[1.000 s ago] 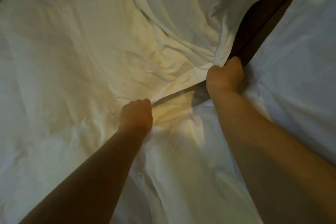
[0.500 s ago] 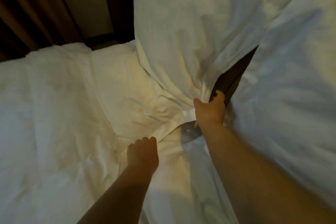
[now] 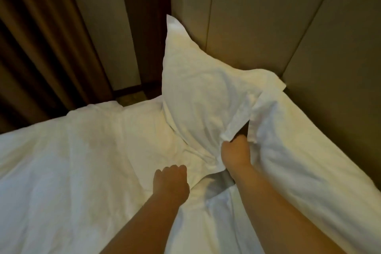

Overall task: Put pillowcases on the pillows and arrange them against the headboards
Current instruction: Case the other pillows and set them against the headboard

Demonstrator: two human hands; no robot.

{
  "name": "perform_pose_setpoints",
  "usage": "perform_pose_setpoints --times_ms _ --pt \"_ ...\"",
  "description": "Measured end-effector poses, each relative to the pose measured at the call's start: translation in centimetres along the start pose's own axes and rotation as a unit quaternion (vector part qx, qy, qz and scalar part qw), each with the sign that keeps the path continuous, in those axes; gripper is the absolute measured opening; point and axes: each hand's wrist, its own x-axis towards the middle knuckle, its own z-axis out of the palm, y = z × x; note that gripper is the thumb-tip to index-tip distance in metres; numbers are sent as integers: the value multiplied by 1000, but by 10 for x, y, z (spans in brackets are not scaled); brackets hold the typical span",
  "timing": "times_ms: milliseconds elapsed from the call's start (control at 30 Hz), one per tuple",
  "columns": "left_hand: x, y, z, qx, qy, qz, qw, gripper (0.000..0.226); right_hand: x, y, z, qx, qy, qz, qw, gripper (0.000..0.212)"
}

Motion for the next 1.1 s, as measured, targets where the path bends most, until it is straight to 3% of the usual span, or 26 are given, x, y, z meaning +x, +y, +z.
perform_pose_setpoints --times_ms 67,167,300,367,500,633,733,800,867,1000,1100 --pt "-4 2 -35 -12 1 3 1000 28 -17 -18 -9 -50 -44 -15 998 17" --pt "-6 1 -100 -51 11 1 999 34 -36 -69 -35 -125 -18 -105 986 6" --pt "3 1 -181 -70 49 -22 996 37 -24 -132 -71 -214 59 -239 945 35" --pt "11 7 -213 -50 70 -23 996 30 -2 -142 -81 -277 80 -251 924 37" --pt "24 26 -241 -10 104 -39 994 23 29 -139 -86 -371 26 -223 901 39" --pt "47 39 -245 -19 106 -53 993 30 42 -147 -82 -307 -66 -197 929 26" --pt "63 49 -254 -51 85 -97 990 29 34 -156 -81 -251 -91 -232 936 28" --pt "79 51 -263 -151 99 -162 970 22 24 -165 -83 -230 -105 -273 928 32" --pt "92 50 -271 -244 124 -204 940 31 16 -171 -83 -218 -157 -298 916 33" --pt "110 51 -268 -306 109 -211 922 63 10 -165 -82 -191 -221 -321 901 32" --pt "117 48 -260 -309 49 -214 925 56 15 -155 -85 -191 -256 -317 893 35"
